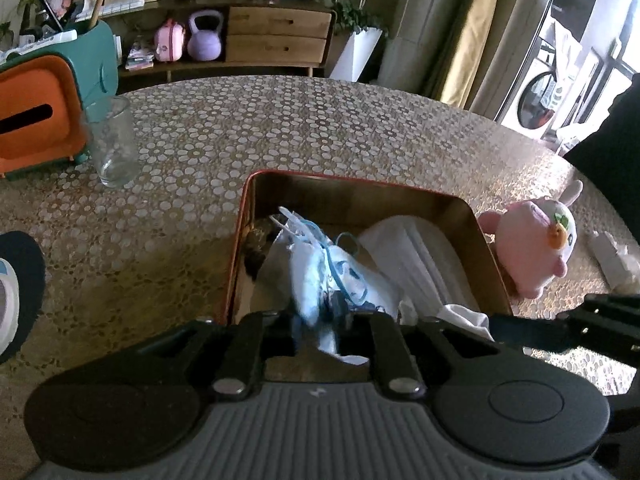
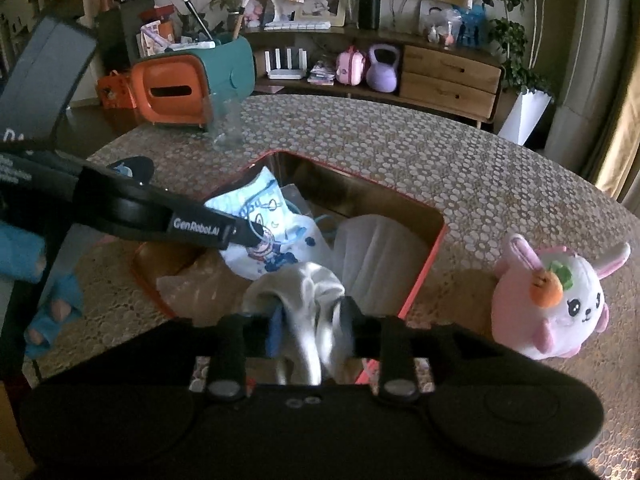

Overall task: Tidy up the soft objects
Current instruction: 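Lower both grippers into the tin and open them to release, then withdraw both grippers from the tin toward the white tissue pile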

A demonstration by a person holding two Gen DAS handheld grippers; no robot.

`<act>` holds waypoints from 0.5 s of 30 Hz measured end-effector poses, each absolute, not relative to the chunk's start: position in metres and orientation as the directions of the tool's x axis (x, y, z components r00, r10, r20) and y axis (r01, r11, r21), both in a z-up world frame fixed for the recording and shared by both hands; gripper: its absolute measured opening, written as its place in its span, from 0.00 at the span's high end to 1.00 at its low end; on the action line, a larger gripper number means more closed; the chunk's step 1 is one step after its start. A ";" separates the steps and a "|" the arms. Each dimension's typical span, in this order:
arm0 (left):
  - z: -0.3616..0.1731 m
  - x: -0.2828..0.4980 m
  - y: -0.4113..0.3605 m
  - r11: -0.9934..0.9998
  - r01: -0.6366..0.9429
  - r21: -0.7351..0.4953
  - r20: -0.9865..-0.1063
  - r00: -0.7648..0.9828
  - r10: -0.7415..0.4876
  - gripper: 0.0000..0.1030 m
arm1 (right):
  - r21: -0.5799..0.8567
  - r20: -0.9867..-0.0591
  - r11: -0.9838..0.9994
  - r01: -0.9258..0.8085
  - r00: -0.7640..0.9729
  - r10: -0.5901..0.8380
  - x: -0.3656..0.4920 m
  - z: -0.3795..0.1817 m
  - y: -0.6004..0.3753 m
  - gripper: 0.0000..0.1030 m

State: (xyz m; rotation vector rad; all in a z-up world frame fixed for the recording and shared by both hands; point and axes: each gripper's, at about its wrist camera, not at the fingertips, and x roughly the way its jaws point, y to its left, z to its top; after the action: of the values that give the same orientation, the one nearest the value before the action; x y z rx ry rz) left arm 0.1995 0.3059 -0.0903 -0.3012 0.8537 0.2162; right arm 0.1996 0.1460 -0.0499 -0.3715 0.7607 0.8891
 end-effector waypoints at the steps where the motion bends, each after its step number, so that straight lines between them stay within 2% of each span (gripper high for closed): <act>1: -0.090 0.199 0.306 0.937 -0.304 -0.174 -0.766 0.640 0.065 0.70 | 0.013 -0.728 0.591 -0.807 0.397 0.559 0.200 -0.049 0.145 0.66; 3: -0.088 0.197 0.305 0.936 -0.304 -0.175 -0.763 0.643 0.066 0.35 | 0.014 -0.724 0.588 -0.809 0.397 0.564 0.199 -0.047 0.143 0.62; 4: -0.087 0.195 0.304 0.938 -0.302 -0.173 -0.757 0.650 0.069 0.32 | 0.016 -0.721 0.587 -0.810 0.398 0.568 0.198 -0.045 0.142 0.61; 12: -0.070 0.184 0.293 0.954 -0.274 -0.121 -0.743 0.662 0.096 0.32 | 0.034 -0.691 0.572 -0.819 0.395 0.606 0.189 -0.030 0.127 0.41; 15: -0.060 0.174 0.283 0.961 -0.259 -0.096 -0.726 0.678 0.110 0.32 | 0.038 -0.676 0.565 -0.824 0.395 0.622 0.183 -0.021 0.118 0.38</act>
State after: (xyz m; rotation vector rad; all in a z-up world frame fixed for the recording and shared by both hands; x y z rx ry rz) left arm 0.1743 0.2834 -0.0604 -0.1975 0.7998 0.2088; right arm 0.1829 0.1178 -0.0210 -0.3265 0.7014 0.9373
